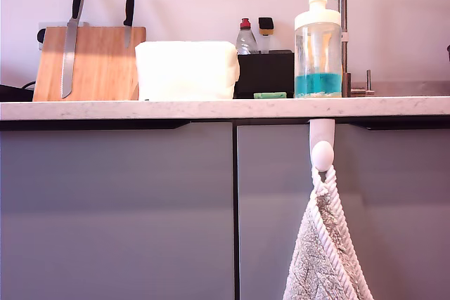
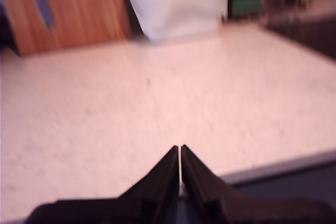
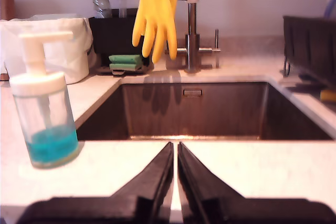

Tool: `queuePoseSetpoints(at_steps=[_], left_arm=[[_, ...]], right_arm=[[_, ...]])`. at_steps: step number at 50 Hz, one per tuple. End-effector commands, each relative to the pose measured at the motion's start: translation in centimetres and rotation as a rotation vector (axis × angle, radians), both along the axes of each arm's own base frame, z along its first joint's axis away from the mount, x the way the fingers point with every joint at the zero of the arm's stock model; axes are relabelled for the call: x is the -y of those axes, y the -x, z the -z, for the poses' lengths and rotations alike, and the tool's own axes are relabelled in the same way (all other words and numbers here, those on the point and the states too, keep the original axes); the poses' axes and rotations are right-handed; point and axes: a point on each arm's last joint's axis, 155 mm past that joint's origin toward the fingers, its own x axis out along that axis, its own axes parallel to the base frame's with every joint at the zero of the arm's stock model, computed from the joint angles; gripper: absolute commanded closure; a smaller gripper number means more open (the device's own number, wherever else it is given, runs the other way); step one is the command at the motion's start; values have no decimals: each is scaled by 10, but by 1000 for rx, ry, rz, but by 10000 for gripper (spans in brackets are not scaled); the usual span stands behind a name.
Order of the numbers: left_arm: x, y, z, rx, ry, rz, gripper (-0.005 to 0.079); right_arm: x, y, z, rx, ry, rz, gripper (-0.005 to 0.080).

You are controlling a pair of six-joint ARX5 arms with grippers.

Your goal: Press the soap dispenser from the top, so some soap is dispensed

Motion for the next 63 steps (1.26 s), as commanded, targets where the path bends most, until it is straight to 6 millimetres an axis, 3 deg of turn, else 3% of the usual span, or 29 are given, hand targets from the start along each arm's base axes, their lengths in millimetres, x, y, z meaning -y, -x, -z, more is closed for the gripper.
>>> queuePoseSetpoints(at_steps=[1, 9, 25, 30, 36, 44, 57, 63], left_arm=[[-3, -2, 25, -45, 2, -16, 764], [-8, 2, 43, -60, 11, -42, 764], [-16, 12, 73, -76, 24, -80, 764], [-18, 15, 72, -64, 27, -88, 764], [-18, 17, 72, -67, 36, -89, 764], [-18, 22, 96, -179, 120, -105, 764], [-18, 21, 93, -183, 189, -116, 764], [-18, 21, 94, -187, 205, -119, 764]], right_arm=[[0, -5, 23, -46, -3, 1, 765], [0, -5, 38, -76, -2, 0, 765], [-11, -5, 50, -115, -12, -60, 765], [-14, -4, 54, -136, -39, -74, 765], [-14, -2, 67, -185, -39, -73, 765], [-14, 2, 90, -280, -41, -71, 765], [-13, 17, 130, -450, -44, -67, 765], [-13, 20, 138, -486, -44, -66, 765]])
